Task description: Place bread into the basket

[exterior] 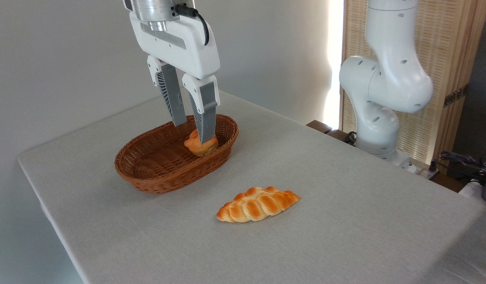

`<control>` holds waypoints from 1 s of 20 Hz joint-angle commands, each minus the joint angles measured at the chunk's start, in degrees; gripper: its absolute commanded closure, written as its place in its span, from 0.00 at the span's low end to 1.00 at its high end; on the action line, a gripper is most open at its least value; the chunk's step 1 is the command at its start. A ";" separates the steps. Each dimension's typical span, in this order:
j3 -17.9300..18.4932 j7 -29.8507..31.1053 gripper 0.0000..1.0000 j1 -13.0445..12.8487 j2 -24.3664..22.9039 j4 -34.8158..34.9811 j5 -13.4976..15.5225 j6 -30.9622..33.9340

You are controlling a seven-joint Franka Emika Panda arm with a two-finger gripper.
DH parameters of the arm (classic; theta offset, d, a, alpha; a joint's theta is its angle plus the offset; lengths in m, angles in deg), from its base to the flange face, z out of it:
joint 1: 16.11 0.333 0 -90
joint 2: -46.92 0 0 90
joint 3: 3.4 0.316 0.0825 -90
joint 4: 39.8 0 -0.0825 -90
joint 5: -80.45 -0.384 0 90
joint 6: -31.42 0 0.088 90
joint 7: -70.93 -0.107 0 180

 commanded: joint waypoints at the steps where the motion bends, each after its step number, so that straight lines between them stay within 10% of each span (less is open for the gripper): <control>1: 0.56 -0.17 0.00 -0.19 0.70 -1.49 0.83 1.68; 12: 0.56 -2.90 0.00 -0.54 -3.16 5.44 0.83 0.80; 20: 0.38 -4.83 0.00 -1.42 -9.59 23.63 0.74 -10.44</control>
